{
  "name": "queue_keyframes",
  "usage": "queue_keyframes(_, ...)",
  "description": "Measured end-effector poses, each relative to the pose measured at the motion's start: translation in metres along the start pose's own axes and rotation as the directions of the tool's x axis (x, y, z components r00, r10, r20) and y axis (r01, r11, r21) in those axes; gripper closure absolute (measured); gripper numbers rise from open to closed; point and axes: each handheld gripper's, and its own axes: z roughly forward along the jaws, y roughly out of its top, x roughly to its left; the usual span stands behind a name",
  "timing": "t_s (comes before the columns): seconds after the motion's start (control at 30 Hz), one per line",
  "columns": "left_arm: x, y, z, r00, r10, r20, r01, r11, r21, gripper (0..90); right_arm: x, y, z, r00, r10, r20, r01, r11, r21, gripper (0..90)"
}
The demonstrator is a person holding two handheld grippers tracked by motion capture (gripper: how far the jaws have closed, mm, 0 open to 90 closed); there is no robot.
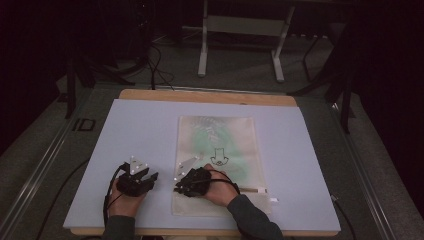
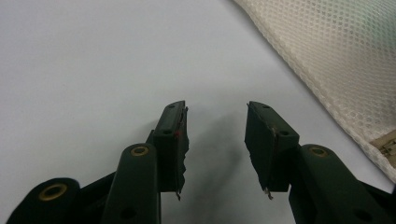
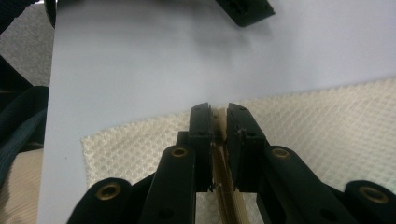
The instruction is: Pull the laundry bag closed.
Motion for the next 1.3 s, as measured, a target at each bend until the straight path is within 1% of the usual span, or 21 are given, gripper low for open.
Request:
queue_keyframes(0.2,-0.001,0.0,-0.001,1.0,-0.001,0.005,0.001,1.0,-0.004,58.3,-0.004,-0.005,0.004,0.999,0.031,-0.031,-0.031,1.0,0.008,78.3)
queue_keyframes(0.3,-0.002,0.0,-0.002,0.9999,0.002,0.012,-0.002,1.0,-0.008,58.8,-0.005,-0.005,0.006,0.9984,0.041,-0.039,-0.041,0.999,0.013,78.9)
queue_keyframes(0.33,-0.003,0.0,-0.002,0.9997,0.001,0.023,0.0,0.9999,-0.011,60.4,-0.005,-0.005,0.009,0.9985,0.039,-0.038,-0.038,0.999,0.022,81.3)
queue_keyframes(0.37,-0.003,0.0,-0.002,0.9997,0.001,0.023,0.0,0.9999,-0.011,61.2,-0.005,-0.005,0.009,0.9985,0.039,-0.038,-0.038,0.999,0.022,81.3)
queue_keyframes(0.4,-0.004,0.001,-0.003,0.9992,-0.001,0.039,0.002,0.9999,-0.015,62.3,-0.005,-0.006,0.009,0.9984,0.041,-0.038,-0.04,0.999,0.019,81.6)
queue_keyframes(0.43,-0.004,0.001,-0.003,0.9992,-0.001,0.039,0.002,0.9999,-0.015,63.2,-0.005,-0.006,0.009,0.9984,0.041,-0.038,-0.04,0.999,0.019,81.6)
queue_keyframes(0.47,-0.005,0.001,-0.003,0.9985,-0.002,0.055,0.003,0.9998,-0.019,64.5,-0.005,-0.008,0.009,0.9984,0.041,-0.039,-0.04,0.999,0.018,81.8)
queue_keyframes(0.5,-0.005,0.001,-0.003,0.9985,-0.002,0.055,0.003,0.9998,-0.019,65.5,-0.005,-0.008,0.009,0.9984,0.041,-0.039,-0.04,0.999,0.018,81.8)
queue_keyframes(0.53,-0.006,0.001,-0.003,0.9978,0.003,0.066,-0.001,0.9998,-0.02,67.1,-0.005,-0.009,0.009,0.9986,0.038,-0.038,-0.038,0.999,0.009,81.8)
queue_keyframes(0.7,-0.011,0.003,-0.003,0.9962,0.014,0.086,-0.013,0.9998,-0.015,73.3,-0.003,-0.009,0.01,0.9992,0.026,-0.028,-0.026,1.0,0.013,81.9)
queue_keyframes(0.73,-0.012,0.003,-0.003,0.995,0.021,0.098,-0.02,0.9997,-0.012,78.1,-0.002,-0.009,0.01,0.9995,0.021,-0.022,-0.021,1.0,0.013,81.9)
queue_keyframes(0.8,-0.014,0.004,-0.003,0.9942,0.021,0.106,-0.02,0.9997,-0.014,79.8,-0.002,-0.009,0.01,0.9996,0.02,-0.02,-0.02,1.0,0.015,81.9)
queue_keyframes(0.87,-0.017,0.005,-0.003,0.9919,0.037,0.121,-0.035,0.9993,-0.015,86.1,-0.001,-0.01,0.01,0.9997,0.016,-0.015,-0.016,1.0,0.014,81.9)
queue_keyframes(0.93,-0.02,0.005,-0.002,0.9892,0.046,0.139,-0.044,0.9989,-0.012,88.1,-0.001,-0.011,0.01,0.9998,0.016,-0.014,-0.016,1.0,0.006,81.9)
queue_keyframes(1.1,-0.024,0.007,0.0,0.9859,0.051,0.159,-0.05,0.9987,-0.01,88.9,-0.001,-0.011,0.01,0.9998,0.017,-0.012,-0.017,1.0,0.003,81.9)
queue_keyframes(1.13,-0.026,0.007,0.001,0.9838,0.056,0.17,-0.055,0.9984,-0.01,88.9,0.0,-0.011,0.01,0.9998,0.017,-0.011,-0.017,1.0,0.001,81.9)
queue_keyframes(1.17,-0.026,0.007,0.001,0.9838,0.056,0.17,-0.055,0.9984,-0.01,88.9,0.0,-0.011,0.01,0.9998,0.017,-0.011,-0.017,1.0,0.001,81.9)
queue_keyframes(1.2,-0.029,0.008,0.001,0.9812,0.066,0.181,-0.065,0.9978,-0.008,88.9,0.0,-0.012,0.01,0.9998,0.017,-0.01,-0.017,1.0,0.0,81.9)
queue_keyframes(1.23,-0.029,0.008,0.001,0.9812,0.066,0.181,-0.065,0.9978,-0.008,88.9,0.0,-0.012,0.01,0.9998,0.017,-0.01,-0.017,1.0,0.0,81.9)
queue_keyframes(1.27,-0.031,0.008,0.003,0.9788,0.07,0.193,-0.069,0.9976,-0.008,88.9,0.0,-0.012,0.01,0.9998,0.02,-0.007,-0.02,1.0,-0.002,81.9)
queue_keyframes(1.3,-0.031,0.008,0.003,0.9788,0.07,0.193,-0.069,0.9976,-0.008,88.9,0.0,-0.012,0.01,0.9998,0.02,-0.007,-0.02,1.0,-0.002,81.9)
